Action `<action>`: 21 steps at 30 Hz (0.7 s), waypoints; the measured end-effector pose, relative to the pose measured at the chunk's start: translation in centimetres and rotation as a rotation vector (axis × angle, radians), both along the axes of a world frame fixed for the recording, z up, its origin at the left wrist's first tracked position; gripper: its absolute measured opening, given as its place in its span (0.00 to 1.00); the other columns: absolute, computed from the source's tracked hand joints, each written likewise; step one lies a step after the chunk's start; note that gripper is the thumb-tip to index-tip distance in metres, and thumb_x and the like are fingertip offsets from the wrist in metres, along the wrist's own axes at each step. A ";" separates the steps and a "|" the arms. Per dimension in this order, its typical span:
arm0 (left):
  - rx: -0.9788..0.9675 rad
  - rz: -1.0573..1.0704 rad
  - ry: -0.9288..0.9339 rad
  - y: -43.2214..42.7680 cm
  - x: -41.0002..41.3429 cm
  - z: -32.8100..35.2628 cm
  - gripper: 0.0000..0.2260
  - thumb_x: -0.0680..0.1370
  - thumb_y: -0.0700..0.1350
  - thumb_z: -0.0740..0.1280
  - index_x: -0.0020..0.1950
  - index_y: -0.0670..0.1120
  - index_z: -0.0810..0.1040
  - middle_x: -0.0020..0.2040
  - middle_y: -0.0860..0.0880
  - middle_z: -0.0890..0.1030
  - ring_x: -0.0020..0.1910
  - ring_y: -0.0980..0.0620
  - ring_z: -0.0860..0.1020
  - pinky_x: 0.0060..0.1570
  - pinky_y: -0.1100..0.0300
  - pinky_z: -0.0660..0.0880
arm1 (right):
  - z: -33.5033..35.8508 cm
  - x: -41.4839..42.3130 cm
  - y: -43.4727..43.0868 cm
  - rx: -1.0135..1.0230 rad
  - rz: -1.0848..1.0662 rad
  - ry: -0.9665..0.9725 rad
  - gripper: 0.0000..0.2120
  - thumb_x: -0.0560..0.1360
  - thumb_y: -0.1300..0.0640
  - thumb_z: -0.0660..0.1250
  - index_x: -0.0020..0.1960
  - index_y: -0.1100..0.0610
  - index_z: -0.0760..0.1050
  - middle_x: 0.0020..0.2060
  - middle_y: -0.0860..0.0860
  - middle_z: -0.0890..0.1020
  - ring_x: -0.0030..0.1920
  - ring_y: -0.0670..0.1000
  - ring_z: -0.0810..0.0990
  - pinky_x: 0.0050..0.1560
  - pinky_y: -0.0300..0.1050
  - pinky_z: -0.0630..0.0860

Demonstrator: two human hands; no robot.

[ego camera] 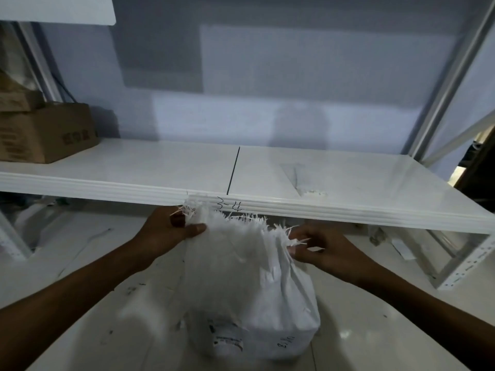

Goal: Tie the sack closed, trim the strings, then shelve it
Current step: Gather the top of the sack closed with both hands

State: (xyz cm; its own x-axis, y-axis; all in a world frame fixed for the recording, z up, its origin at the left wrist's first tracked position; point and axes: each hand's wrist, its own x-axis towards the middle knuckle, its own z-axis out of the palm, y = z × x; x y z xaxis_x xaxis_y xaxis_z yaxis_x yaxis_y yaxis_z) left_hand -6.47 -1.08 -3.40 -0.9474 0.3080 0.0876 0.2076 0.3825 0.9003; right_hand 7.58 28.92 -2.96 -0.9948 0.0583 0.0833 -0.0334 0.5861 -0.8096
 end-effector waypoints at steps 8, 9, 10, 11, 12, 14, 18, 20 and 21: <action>0.033 0.047 0.000 0.3 -0.2 -0.2 0.15 0.70 0.41 0.77 0.27 0.51 0.75 0.23 0.60 0.76 0.25 0.64 0.73 0.33 0.65 0.71 | -0.3 0.5 -1.3 0.125 0.094 0.139 0.06 0.77 0.58 0.68 0.44 0.60 0.80 0.40 0.51 0.83 0.44 0.48 0.82 0.44 0.40 0.79; 0.033 0.059 -0.013 0.1 -0.4 -0.4 0.15 0.70 0.41 0.77 0.29 0.50 0.74 0.23 0.61 0.76 0.26 0.65 0.74 0.34 0.65 0.71 | -0.5 0.3 -1.2 0.172 0.072 0.172 0.06 0.78 0.60 0.65 0.46 0.60 0.79 0.41 0.52 0.83 0.44 0.49 0.82 0.44 0.41 0.79; 0.034 0.066 -0.017 -0.1 -0.6 -0.4 0.12 0.70 0.43 0.77 0.32 0.49 0.76 0.28 0.59 0.80 0.31 0.63 0.78 0.37 0.61 0.75 | -0.7 0.3 -0.9 0.209 0.028 0.210 0.06 0.79 0.62 0.63 0.48 0.60 0.78 0.42 0.54 0.84 0.43 0.51 0.83 0.44 0.44 0.79; 0.035 0.085 -0.006 -0.5 -0.8 -0.4 0.11 0.69 0.47 0.78 0.38 0.45 0.79 0.35 0.53 0.84 0.39 0.55 0.82 0.44 0.53 0.78 | -0.8 0.2 -0.6 0.228 -0.033 0.247 0.06 0.80 0.63 0.61 0.50 0.61 0.77 0.41 0.56 0.83 0.42 0.53 0.83 0.44 0.48 0.79; 0.019 0.100 0.006 -0.9 -0.9 -0.3 0.17 0.66 0.53 0.79 0.43 0.42 0.79 0.41 0.45 0.85 0.44 0.46 0.83 0.48 0.47 0.78 | -1.1 0.0 0.0 0.235 -0.105 0.277 0.06 0.80 0.64 0.60 0.51 0.62 0.76 0.41 0.57 0.83 0.41 0.55 0.82 0.44 0.50 0.78; 0.004 0.124 0.006 -1.6 -1.1 -0.2 0.24 0.63 0.59 0.76 0.44 0.40 0.78 0.42 0.40 0.82 0.42 0.40 0.80 0.46 0.46 0.78 | -0.9 -0.2 1.2 0.212 -0.256 0.323 0.08 0.81 0.63 0.58 0.50 0.61 0.75 0.41 0.55 0.82 0.40 0.53 0.81 0.43 0.49 0.78; 0.033 0.189 0.016 -1.9 -1.3 0.0 0.14 0.73 0.45 0.75 0.36 0.39 0.73 0.33 0.46 0.74 0.35 0.47 0.72 0.37 0.57 0.66 | -0.5 -0.2 3.4 -0.088 -0.509 0.303 0.11 0.82 0.63 0.55 0.47 0.64 0.74 0.40 0.53 0.79 0.40 0.51 0.79 0.48 0.43 0.81; 0.028 0.187 0.026 -1.6 -1.0 0.2 0.16 0.74 0.41 0.73 0.32 0.43 0.68 0.26 0.53 0.72 0.30 0.50 0.67 0.34 0.60 0.63 | -0.9 -0.2 3.8 -0.242 -0.491 0.216 0.13 0.83 0.61 0.54 0.49 0.59 0.76 0.45 0.52 0.82 0.47 0.53 0.82 0.52 0.48 0.80; 0.030 0.181 0.033 -1.3 -0.8 0.3 0.17 0.75 0.40 0.72 0.30 0.47 0.67 0.22 0.57 0.71 0.29 0.52 0.66 0.32 0.60 0.62 | -0.8 -0.1 3.6 -0.316 -0.470 0.184 0.14 0.83 0.59 0.54 0.48 0.55 0.78 0.47 0.51 0.83 0.51 0.55 0.82 0.54 0.49 0.79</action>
State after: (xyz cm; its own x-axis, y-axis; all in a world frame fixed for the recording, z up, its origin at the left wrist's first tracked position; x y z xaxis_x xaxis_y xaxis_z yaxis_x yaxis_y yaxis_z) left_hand -7.26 -2.41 -3.08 -0.9835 0.1297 0.1259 0.1673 0.3897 0.9056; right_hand 7.43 32.49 -3.81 -0.8271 0.5393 0.1586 0.0154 0.3038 -0.9526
